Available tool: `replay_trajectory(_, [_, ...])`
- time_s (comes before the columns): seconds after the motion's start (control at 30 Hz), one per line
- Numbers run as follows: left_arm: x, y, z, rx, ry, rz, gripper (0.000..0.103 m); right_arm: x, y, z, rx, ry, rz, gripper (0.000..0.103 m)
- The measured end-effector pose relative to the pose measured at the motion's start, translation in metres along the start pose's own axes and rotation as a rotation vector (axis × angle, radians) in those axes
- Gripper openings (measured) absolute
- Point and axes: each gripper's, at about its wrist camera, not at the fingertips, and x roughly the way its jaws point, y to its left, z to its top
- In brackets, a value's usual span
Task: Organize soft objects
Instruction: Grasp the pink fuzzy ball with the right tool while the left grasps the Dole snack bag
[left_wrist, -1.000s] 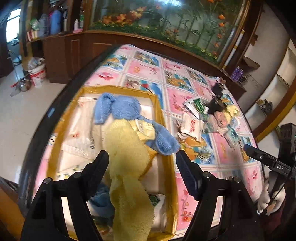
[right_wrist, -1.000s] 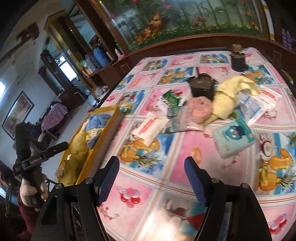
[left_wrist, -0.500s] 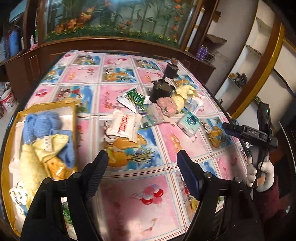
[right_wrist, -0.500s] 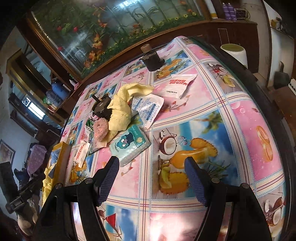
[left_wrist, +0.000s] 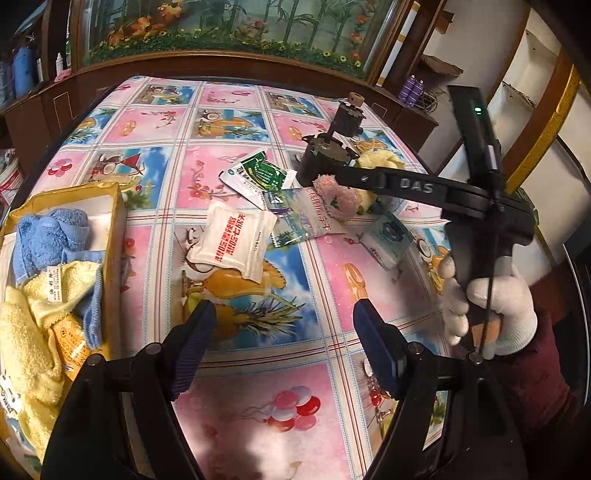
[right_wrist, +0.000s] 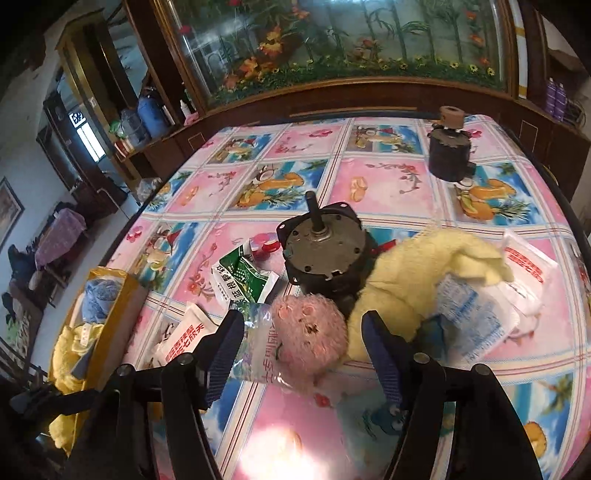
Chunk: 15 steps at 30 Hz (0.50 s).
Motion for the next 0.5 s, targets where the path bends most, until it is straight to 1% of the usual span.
replay_trajectory(0.03, [0.0, 0.003, 0.001, -0.005, -0.002, 0.009, 0.076, 0.012, 0.004, 0.0, -0.008, 0.021, -0.012, 0.061])
replay_trajectory(0.07, [-0.001, 0.006, 0.002, -0.011, -0.006, 0.018, 0.076, 0.021, 0.007, -0.002, -0.023, 0.036, -0.02, 0.05])
replay_trajectory(0.1, [-0.001, 0.009, 0.004, -0.016, -0.009, 0.024, 0.076, 0.024, 0.01, -0.004, -0.041, 0.042, -0.042, 0.043])
replay_trajectory(0.13, [0.0, 0.012, 0.006, -0.021, -0.01, 0.027, 0.076, 0.025, 0.011, -0.007, -0.054, 0.054, -0.025, 0.038])
replay_trajectory(0.17, [0.001, 0.014, 0.008, -0.022, -0.01, 0.031, 0.076, 0.024, 0.01, -0.011, -0.052, 0.074, 0.007, 0.038])
replay_trajectory(0.23, [0.009, 0.015, 0.012, -0.018, -0.003, 0.036, 0.076, 0.015, 0.008, -0.022, -0.063, 0.087, 0.03, 0.038])
replay_trajectory(0.37, [0.031, 0.014, 0.019, 0.004, 0.033, 0.042, 0.076, -0.016, 0.002, -0.053, -0.063, 0.109, 0.107, 0.038])
replay_trajectory(0.5, [0.054, 0.007, 0.026, 0.056, 0.065, 0.096, 0.076, -0.043, -0.02, -0.083, -0.042, 0.097, 0.147, 0.038])
